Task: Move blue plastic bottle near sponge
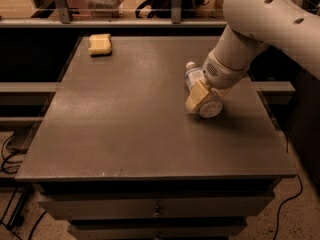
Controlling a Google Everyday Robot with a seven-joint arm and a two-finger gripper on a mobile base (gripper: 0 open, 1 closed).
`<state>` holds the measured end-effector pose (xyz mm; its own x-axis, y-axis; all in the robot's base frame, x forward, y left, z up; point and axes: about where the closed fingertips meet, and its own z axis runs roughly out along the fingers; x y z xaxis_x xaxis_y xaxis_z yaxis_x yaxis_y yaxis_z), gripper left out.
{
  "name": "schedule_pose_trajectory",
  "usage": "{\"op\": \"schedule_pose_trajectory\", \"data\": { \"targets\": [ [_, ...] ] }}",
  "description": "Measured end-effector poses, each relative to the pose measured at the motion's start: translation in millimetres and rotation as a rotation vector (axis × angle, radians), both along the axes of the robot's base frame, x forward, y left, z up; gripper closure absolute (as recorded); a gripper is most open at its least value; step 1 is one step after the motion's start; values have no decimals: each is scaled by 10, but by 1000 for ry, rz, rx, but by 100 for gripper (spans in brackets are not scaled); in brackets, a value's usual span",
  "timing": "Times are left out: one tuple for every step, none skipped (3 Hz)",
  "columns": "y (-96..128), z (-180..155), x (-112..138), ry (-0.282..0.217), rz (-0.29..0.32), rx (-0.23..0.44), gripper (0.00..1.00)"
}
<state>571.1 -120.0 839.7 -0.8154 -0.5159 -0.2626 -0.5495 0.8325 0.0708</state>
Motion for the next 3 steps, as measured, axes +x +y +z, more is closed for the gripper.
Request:
{"op": "schedule_pose_trajectory", "data": {
  "targets": [
    [-38, 146, -9, -43, 0, -10, 63],
    [-26, 397, 45, -106, 40, 7, 86],
    [125, 792, 241, -184, 166, 69, 100]
  ]
}}
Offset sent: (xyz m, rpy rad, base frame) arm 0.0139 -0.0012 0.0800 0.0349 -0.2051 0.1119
